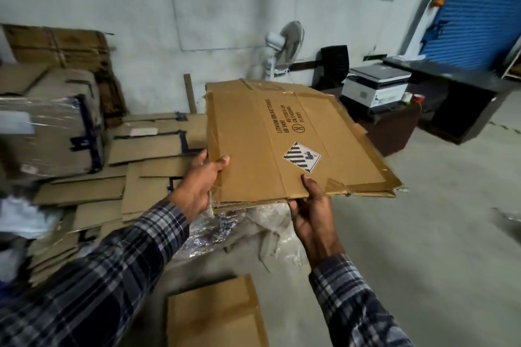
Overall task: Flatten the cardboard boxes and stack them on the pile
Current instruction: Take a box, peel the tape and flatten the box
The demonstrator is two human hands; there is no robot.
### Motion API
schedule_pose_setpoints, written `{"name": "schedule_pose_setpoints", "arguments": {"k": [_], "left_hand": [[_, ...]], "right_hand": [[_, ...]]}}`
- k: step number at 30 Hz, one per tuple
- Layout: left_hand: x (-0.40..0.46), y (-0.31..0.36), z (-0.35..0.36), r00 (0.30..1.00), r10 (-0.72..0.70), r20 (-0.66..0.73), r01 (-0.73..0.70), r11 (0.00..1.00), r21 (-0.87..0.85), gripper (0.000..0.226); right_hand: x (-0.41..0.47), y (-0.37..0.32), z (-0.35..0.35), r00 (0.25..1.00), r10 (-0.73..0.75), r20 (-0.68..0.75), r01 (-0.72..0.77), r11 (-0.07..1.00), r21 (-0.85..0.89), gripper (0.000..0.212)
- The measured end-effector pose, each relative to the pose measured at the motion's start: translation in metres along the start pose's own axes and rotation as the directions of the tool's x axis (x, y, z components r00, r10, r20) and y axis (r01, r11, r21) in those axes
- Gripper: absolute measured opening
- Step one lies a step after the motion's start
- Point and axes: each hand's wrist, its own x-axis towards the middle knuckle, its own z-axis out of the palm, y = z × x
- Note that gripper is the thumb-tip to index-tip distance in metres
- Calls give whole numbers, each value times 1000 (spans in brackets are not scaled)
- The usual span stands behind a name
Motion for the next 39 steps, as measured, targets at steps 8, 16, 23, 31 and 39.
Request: {"name": "schedule_pose_setpoints", "arguments": {"k": [8,16,23,31,39], "left_hand": [[106,44,-116,989,57,-137,-60,998,-14,46],[235,46,-210,960,45,-276,-54,998,-23,41],[350,12,-293,949,36,-313,-18,998,59,58],[493,-103,-379,944,-100,-314,113,993,20,39],[605,-238,-447,919,-253,-303,285,957,64,61]], "right_hand": [[98,99,105,988,140,71,-134,988,-79,21],[226,208,168,958,268,99,-263,963,-61,46],[328,312,189,931,365,13,-363,928,-85,61],[445,448,147,898,426,-111,-439,882,-170,43],[528,571,68,832,457,-314,-538,801,-262,48]]}}
